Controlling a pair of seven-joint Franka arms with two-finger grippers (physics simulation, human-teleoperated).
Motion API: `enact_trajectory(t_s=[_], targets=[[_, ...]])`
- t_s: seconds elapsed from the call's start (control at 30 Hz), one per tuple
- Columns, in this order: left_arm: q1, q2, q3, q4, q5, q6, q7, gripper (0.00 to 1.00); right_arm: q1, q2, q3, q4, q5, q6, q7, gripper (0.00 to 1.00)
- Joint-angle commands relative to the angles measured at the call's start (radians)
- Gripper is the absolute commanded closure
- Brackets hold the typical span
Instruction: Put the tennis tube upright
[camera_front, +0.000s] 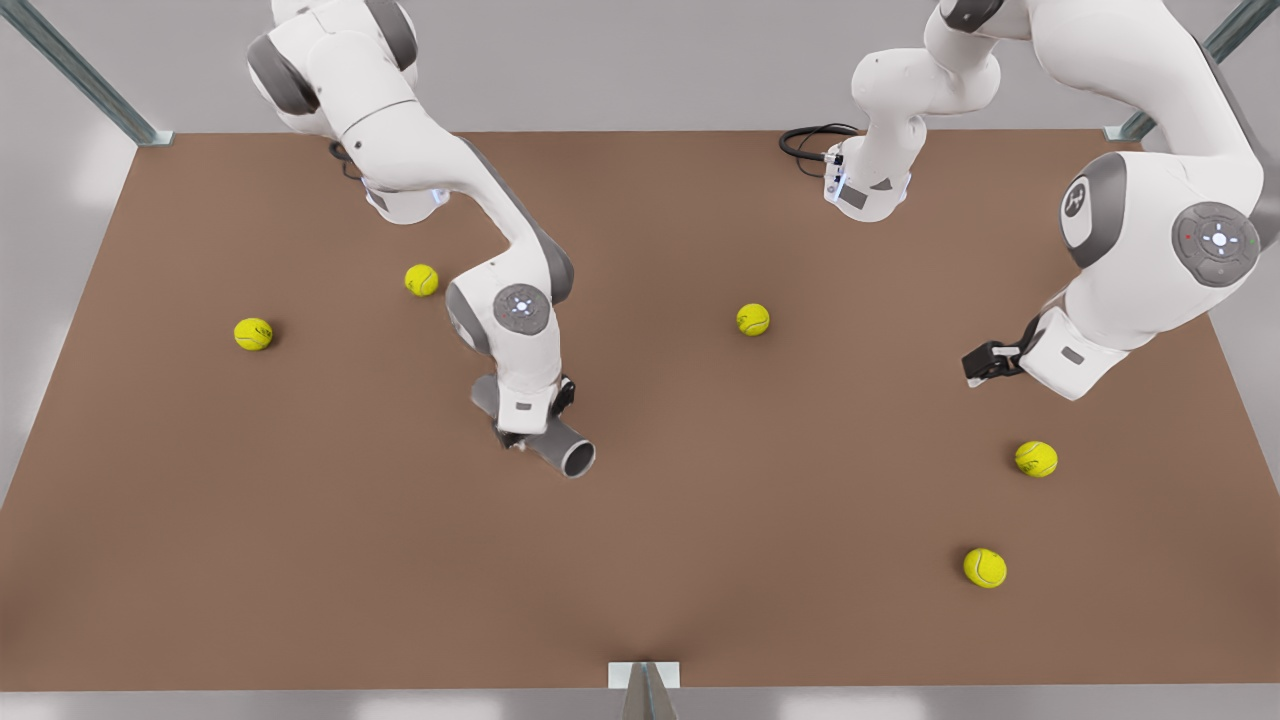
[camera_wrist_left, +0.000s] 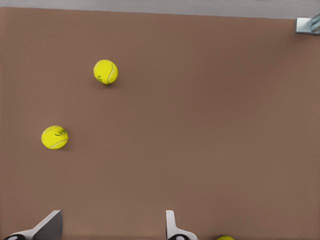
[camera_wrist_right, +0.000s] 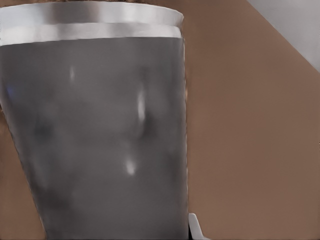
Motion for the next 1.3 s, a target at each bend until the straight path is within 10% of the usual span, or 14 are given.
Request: enact_trajectory(t_s=[0.0, 0.37, 0.9, 0.93, 1.27], targets=[[-0.001, 0.002, 0.0, 0.001, 0.006, 0.0, -0.051, 0.0, 0.05, 0.042, 0.008, 0.074, -0.196, -0.02, -0.46, 0.3], [0.0, 0.016, 0.0, 0.001, 0.004, 0.011, -0.06, 0.0, 0.286, 0.379, 0.005, 0.459, -0.298, 0.069, -0.583, 0.3], [0.0, 0.028, 0.0, 0.002, 0.007, 0.011, -0.062, 0.0, 0.291, 0.491, -0.005, 0.464, -0.106, 0.125, -0.448, 0.3], [0.0, 0.028, 0.0, 0.002, 0.007, 0.011, -0.06, 0.0, 0.292, 0.494, -0.005, 0.464, -0.106, 0.134, -0.448, 0.0], [-0.006, 0.027, 0.0, 0.004, 0.004, 0.006, -0.082, 0.0, 0.297, 0.41, 0.002, 0.432, -0.101, 0.123, -0.477, 0.0]])
